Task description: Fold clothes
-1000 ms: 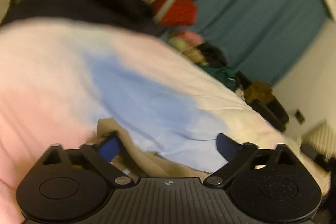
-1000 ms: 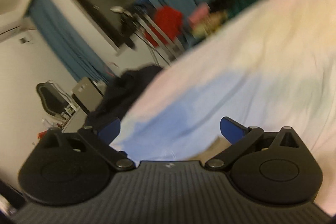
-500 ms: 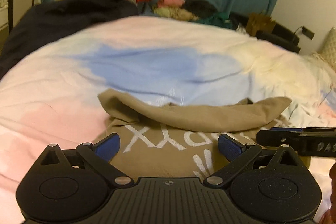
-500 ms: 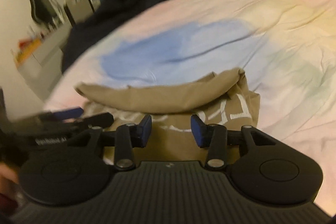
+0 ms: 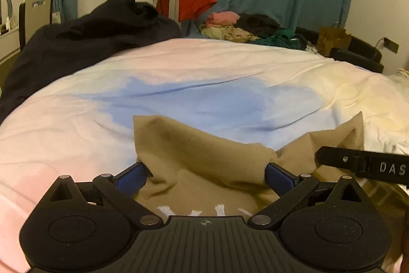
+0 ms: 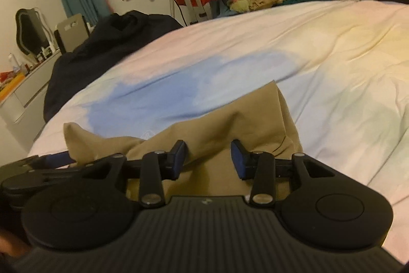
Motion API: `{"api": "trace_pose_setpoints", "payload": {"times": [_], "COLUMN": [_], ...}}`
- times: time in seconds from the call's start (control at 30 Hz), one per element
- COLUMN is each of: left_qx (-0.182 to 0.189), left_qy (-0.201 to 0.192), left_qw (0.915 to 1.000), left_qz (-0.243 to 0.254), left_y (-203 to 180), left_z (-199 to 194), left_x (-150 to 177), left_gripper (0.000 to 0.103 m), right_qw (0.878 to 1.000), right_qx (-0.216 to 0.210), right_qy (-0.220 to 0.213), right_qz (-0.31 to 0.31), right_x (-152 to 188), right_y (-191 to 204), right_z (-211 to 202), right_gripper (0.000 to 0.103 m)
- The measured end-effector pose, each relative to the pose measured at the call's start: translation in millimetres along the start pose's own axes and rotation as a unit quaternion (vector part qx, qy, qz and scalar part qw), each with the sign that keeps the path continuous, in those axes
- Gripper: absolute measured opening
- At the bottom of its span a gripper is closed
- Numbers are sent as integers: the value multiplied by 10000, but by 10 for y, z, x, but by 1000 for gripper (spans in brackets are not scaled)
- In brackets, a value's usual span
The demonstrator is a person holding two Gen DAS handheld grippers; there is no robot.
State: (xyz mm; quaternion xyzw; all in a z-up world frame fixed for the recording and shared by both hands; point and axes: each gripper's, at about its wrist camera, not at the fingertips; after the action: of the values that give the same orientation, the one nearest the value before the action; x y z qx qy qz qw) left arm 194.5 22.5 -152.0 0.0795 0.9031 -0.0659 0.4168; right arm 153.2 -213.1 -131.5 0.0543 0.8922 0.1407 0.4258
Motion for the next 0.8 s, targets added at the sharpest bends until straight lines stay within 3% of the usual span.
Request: {"api": "trace_pose_setpoints", "payload": {"times": [0.2, 0.33, 0.47, 0.53, 0.6, 0.67, 0.8], "left_qx": [93, 159, -4, 46, 86, 136, 573], "left_qy": [42, -34, 145, 409, 425, 460, 439], "left_qw": [9999, 9999, 9996, 9991, 9991, 9985, 9934], "left_qz": [-10, 58, 230, 132, -29, -257, -895], "left_y": [31, -14, -106, -77, -35, 12, 186], "left_z": [-397, -641, -537, -393, -378, -469, -818], "left_x": [173, 256, 362, 451, 480, 459, 480], "left_gripper": [100, 100, 100, 102, 101, 100, 100], "right_qw": [9997, 9982, 9974, 9965, 9957, 9962, 9970], "right_qx": [-106, 54, 210, 305, 353, 372, 375], "right_qy": [117, 198, 424, 578, 720, 674, 622], "right_qz": [-194, -563, -541, -516, -464, -416, -276], "right_x": [74, 205, 322, 385, 428, 437, 458], "right_y": [56, 167, 175, 168, 138, 139, 121], "right_z": [-429, -685, -555, -455, -357, -361, -435], "right_gripper": [43, 43, 42, 42, 42, 42, 42]}}
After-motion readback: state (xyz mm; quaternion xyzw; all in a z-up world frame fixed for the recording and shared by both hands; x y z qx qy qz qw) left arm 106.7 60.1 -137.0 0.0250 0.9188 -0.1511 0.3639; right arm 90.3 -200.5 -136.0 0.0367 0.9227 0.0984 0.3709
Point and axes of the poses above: each gripper's, at about its wrist camera, not at the fingertips, and z roughly the way its jaws point, y to its left, x to its underside, and after that the axes turned 2 degrees about y, right-handed
